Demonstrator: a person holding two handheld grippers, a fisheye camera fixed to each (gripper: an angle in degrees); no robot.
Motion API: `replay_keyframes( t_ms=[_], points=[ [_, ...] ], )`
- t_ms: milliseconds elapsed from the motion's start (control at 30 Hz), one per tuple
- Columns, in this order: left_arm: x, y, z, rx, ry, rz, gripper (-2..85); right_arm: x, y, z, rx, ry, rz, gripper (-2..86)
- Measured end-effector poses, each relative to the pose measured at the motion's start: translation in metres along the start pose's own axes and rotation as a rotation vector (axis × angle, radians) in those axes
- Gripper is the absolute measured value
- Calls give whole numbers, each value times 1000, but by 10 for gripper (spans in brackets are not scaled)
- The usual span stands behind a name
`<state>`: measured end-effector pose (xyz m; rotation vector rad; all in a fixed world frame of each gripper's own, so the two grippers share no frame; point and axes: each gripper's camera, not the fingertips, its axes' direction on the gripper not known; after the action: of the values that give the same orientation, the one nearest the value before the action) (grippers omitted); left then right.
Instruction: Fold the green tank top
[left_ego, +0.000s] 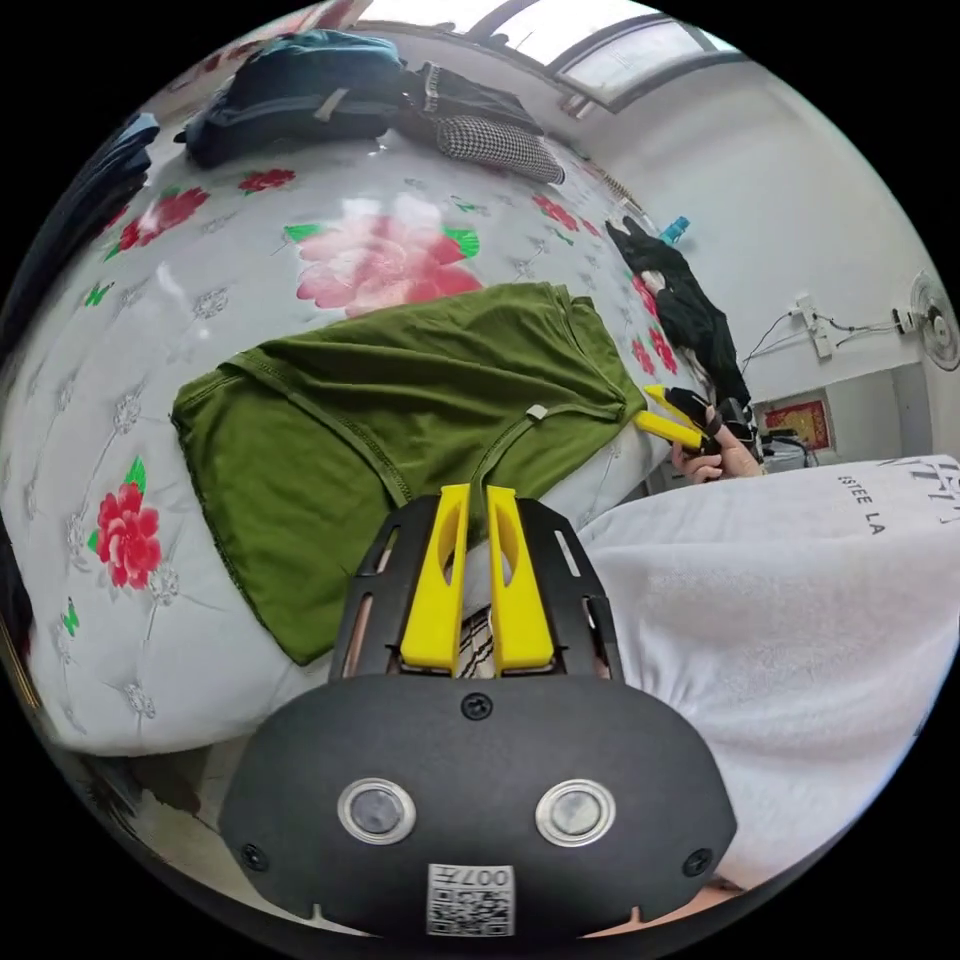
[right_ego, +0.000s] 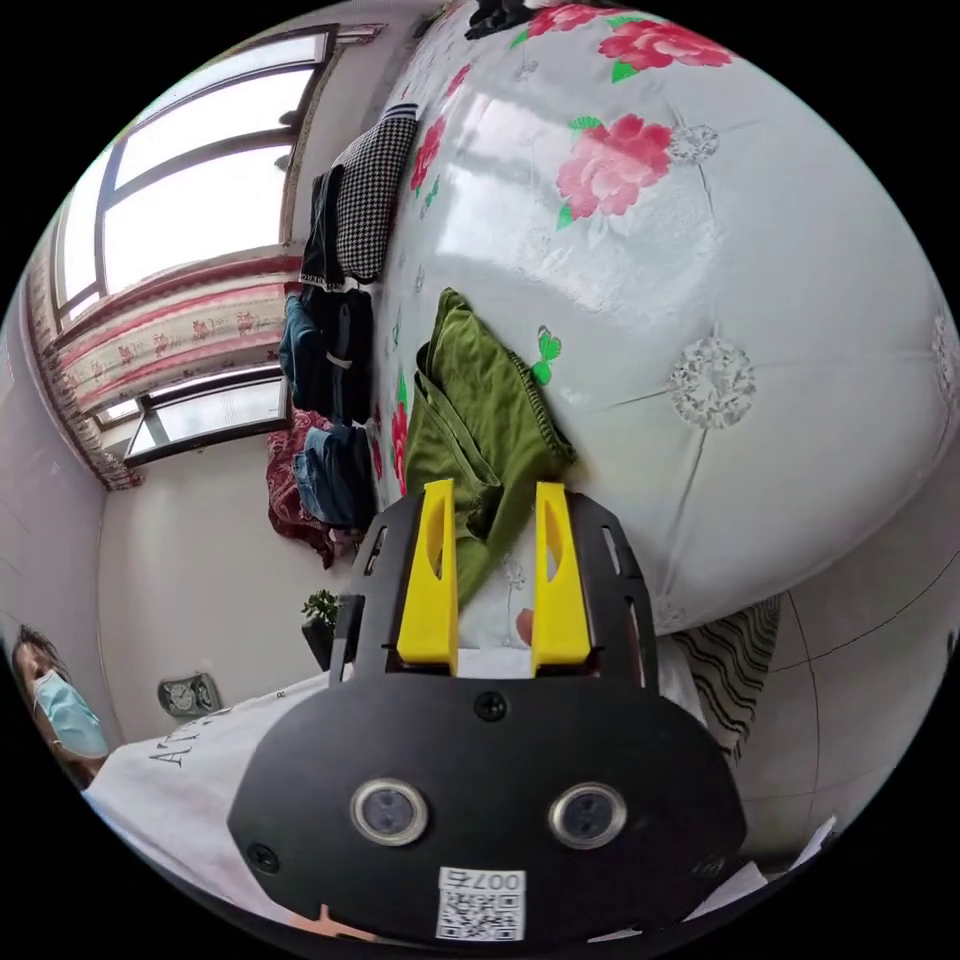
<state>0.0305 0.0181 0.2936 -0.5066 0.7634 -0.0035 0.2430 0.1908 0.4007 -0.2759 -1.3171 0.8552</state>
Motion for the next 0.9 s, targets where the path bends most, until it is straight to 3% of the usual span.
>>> replay_keyframes(
  t_ms=[200,533,700,767,900],
  points=[
    [-25,33,-37,71,-15,-118,8,1,-1,0,69,56,29,25],
    [-56,50,-61,153,38,-258,19,-65,1,26,42,298,-230,-1],
    [-81,73,-76,173,52,-325,18,-155,8,80,-107,371,-623,-2],
    [-92,82,-86,195,46,-351,18,-217,32,130,-272,360,-908,-2],
    [-112,99,-102,269,72,-418,22,-281,102,216,-535,315,-1276,-1]
  ],
)
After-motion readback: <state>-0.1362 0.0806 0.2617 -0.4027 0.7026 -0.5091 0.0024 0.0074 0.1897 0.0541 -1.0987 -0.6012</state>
